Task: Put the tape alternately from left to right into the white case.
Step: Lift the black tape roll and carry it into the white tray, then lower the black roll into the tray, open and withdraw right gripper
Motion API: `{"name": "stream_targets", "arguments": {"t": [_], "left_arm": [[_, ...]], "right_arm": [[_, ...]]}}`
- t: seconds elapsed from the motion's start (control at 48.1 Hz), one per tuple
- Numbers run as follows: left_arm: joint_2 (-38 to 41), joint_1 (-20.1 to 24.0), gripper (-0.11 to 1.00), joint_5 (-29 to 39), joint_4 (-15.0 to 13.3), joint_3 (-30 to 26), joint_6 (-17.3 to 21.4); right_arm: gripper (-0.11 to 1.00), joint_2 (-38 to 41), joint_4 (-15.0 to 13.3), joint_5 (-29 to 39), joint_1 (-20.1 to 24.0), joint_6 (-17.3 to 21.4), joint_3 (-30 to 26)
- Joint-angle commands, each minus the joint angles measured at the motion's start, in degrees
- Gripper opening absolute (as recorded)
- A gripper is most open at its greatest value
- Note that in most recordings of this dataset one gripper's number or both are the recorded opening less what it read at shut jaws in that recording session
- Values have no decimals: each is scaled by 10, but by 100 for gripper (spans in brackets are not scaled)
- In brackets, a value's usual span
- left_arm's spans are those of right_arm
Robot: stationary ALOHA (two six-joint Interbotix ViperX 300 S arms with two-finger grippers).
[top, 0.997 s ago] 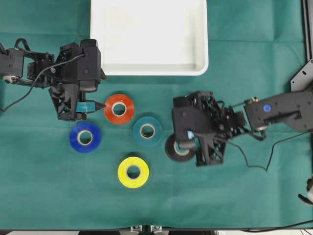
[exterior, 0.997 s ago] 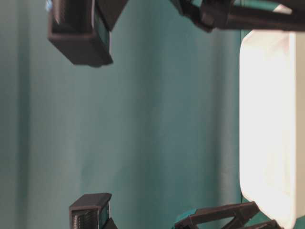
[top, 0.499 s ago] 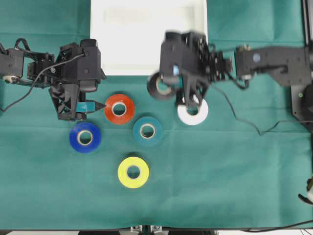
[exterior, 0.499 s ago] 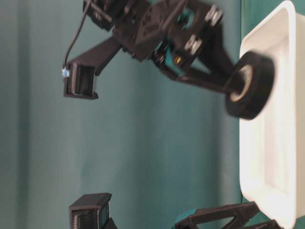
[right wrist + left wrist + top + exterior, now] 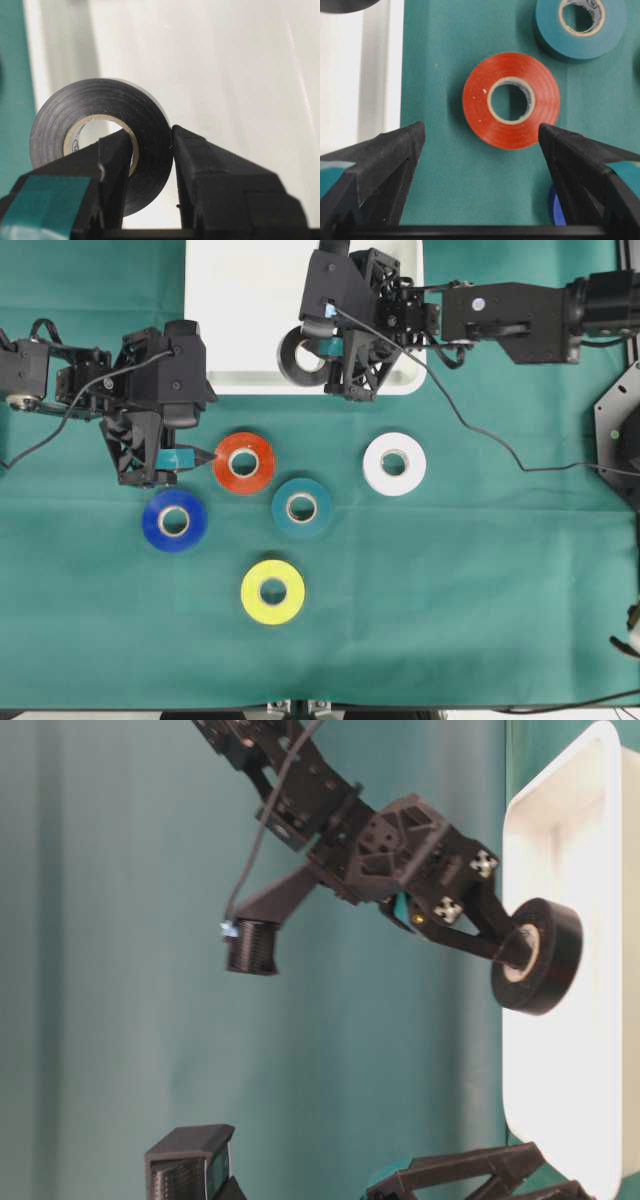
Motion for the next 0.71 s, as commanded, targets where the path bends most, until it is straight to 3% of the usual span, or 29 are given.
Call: {"name": "stream_targets", "arguments": {"t": [0.0, 0.145, 0.686], "left_arm": [[-4, -3, 56, -5, -1, -9, -1], [-4, -3, 56, -6, -1, -9, -1], [-4, -3, 56, -7, -1, -6, -1]], "right_arm": [[28, 2, -13, -14, -11, 0, -15], [28, 14, -27, -25, -19, 2, -15], [28, 29, -26, -36, -22, 4, -15]]}}
